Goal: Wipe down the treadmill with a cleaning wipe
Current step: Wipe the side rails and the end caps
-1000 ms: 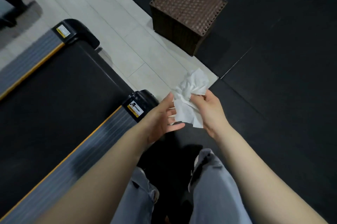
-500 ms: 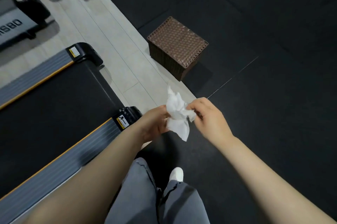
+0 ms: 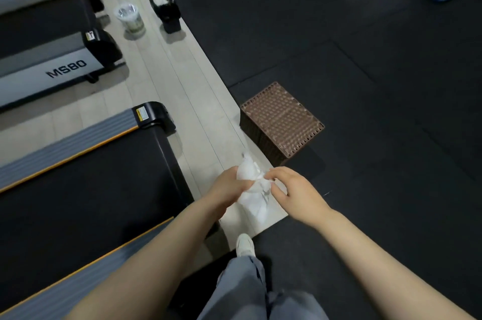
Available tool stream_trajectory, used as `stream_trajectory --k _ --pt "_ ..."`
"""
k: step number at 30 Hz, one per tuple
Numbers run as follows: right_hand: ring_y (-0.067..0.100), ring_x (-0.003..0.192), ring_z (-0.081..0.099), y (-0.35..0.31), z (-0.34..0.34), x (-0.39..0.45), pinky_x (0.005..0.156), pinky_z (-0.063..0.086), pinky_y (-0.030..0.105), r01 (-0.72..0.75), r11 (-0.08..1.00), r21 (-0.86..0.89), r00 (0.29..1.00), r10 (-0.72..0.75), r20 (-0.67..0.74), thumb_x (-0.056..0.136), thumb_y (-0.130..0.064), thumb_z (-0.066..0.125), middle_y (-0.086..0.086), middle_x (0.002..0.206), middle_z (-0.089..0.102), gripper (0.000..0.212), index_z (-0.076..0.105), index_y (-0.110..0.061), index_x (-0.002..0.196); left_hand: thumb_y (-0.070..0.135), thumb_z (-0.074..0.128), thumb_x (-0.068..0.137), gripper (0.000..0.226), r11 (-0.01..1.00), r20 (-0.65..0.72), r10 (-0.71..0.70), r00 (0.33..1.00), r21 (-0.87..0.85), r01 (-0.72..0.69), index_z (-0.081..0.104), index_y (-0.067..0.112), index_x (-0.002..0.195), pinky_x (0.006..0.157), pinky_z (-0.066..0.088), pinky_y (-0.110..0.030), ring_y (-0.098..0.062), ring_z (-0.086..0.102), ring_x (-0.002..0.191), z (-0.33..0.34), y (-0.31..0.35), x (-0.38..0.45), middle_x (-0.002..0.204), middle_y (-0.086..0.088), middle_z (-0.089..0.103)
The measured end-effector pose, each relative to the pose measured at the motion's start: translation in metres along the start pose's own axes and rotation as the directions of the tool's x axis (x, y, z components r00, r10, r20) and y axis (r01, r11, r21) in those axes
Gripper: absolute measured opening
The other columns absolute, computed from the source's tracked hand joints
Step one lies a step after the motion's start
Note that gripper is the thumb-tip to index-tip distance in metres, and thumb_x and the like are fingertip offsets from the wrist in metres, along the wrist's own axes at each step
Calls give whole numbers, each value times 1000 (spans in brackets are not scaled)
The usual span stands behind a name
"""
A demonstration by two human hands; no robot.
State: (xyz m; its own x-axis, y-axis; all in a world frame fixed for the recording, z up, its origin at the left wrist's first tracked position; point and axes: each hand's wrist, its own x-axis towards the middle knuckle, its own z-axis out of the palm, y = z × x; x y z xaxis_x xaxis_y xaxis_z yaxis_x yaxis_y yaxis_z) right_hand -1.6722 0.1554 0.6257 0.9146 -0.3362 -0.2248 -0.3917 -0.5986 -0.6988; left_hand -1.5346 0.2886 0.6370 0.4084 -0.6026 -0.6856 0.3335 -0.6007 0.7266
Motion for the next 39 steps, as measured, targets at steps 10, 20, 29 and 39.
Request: stream_trajectory --k 10,20,29,39 --pt "21 95 69 -5 -74 159 85 58 35 -435 567 700 892 165 421 89 -7 68 12 106 70 41 57 -14 128 -21 42 82 50 998 -71 57 996 0 -57 71 20 81 60 50 -21 -6 59 56 -69 104 76 65 6 65" --pt "36 112 53 -36 -127 340 107 36 50 -520 368 771 799 -109 591 77 -16 78 26 122 61 48 64 -2 120 1 51 96 22 892 -244 112 963 -402 -205 68 12 106 62 49 -22 -10 61 72 -150 180 152 85 -1 67" --pt "26 78 66 -105 -103 496 68 59 32 -540 505 673 780 0 626 91 7 55 22 99 68 32 52 4 123 27 70 91 31 945 -502 104 859 -218 -242 64 19 120 74 56 -39 -20 70 95 -269 206 213 110 -5 73" --pt "24 82 62 -233 -53 681 72 55 29 -428 731 531 694 -111 712 93 -4 59 11 87 67 26 64 -1 118 6 58 79 25 686 -540 -19 842 -619 -382 73 26 79 54 50 -24 -12 61 59 -450 225 252 73 -1 66"
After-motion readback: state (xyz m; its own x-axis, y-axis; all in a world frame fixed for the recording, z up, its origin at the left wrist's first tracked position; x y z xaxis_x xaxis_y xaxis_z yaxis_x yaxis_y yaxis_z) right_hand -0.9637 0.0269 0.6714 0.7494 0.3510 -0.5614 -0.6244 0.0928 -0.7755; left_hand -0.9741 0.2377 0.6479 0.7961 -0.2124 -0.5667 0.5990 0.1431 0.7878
